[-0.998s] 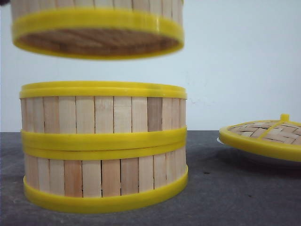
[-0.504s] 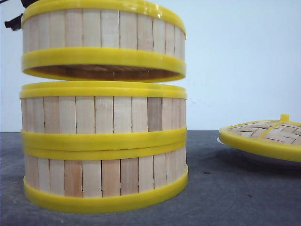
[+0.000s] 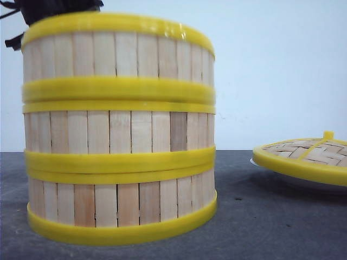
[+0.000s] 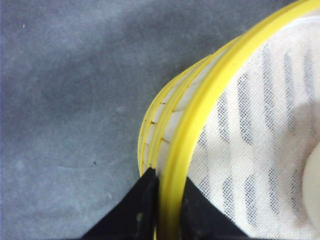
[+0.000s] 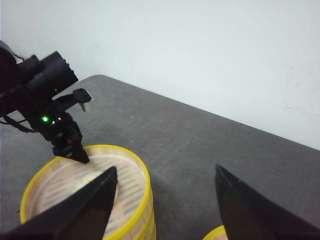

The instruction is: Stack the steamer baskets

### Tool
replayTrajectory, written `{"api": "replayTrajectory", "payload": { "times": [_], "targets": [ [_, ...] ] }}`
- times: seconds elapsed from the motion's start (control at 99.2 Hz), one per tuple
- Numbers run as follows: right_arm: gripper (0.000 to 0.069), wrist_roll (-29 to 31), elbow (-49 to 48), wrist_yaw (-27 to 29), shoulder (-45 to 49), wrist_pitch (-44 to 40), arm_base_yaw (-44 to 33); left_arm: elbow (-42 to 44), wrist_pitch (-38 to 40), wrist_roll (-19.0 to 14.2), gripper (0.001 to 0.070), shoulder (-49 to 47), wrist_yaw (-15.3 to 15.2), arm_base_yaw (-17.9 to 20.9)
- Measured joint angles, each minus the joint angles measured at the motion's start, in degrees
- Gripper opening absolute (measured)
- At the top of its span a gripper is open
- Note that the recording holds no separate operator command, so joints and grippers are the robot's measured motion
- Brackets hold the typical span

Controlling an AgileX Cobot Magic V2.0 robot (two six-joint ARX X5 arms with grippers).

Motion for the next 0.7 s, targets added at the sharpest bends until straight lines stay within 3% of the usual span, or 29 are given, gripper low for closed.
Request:
{"api": "replayTrajectory", "payload": {
  "times": [0.192,0.343,0.424,0.696],
  "targets": [
    [0.0384,0.0,0.0,0.0,0.0,0.0,0.0,-0.04,0.15,-0.09,0.0035,0.0,0.07,-0.02],
    [0.0384,0.04,0.0,0.0,0.02,-0.02,0.0,-0.04,0.9,-0.44,0.0223,0.0,1.01,-0.15],
    [0.0391,0.22,0.0,0.0,0.02,-0.09,0.0,-0.04,1.03,-0.44,0.0282,-0.07,1.07,-0.13],
    [0.0415,0.5,0.0,2.32,1.53,-2.1,-0.02,-0.42,10.56,-1.49,0.0295,-10.71,1.07,1.38]
  ]
}}
